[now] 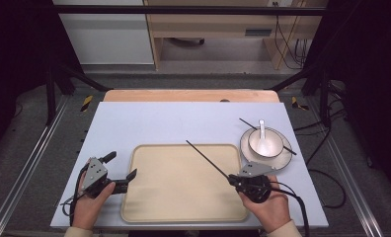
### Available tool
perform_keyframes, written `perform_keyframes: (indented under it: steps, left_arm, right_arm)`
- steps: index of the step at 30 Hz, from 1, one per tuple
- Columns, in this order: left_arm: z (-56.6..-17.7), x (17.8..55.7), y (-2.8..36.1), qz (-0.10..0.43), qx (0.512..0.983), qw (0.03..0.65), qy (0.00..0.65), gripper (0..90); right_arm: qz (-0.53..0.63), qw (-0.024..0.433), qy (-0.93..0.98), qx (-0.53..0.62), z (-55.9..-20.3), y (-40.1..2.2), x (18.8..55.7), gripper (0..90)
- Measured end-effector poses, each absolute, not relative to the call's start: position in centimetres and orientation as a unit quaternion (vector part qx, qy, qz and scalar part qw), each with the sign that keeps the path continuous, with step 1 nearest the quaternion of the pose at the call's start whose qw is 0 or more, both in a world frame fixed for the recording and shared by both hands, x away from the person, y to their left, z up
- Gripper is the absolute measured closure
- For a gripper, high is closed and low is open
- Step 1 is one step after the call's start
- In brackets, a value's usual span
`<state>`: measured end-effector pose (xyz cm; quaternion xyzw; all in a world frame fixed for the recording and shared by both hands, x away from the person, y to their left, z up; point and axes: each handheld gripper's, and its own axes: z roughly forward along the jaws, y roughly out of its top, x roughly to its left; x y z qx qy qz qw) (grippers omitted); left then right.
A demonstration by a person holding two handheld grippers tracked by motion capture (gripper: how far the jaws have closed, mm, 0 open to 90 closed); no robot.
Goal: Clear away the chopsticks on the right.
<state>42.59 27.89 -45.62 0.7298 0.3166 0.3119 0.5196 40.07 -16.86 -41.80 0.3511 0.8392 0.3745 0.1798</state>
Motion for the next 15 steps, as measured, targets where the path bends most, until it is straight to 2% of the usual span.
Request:
perform_keyframes:
  steps: [4,15]
  left_arm:
    - [-45.6,42.6,27.6,0.312,0.733,0.519,0.310,5.6]
    - [-45.6,42.3,27.4,0.311,0.738,0.515,0.306,5.6]
  right_arm:
    - [0.370,0.162,0.840,0.361,-43.5,-15.7,39.6,85.7]
    - [0.338,0.167,0.851,0.365,-45.1,-13.5,38.9,85.7]
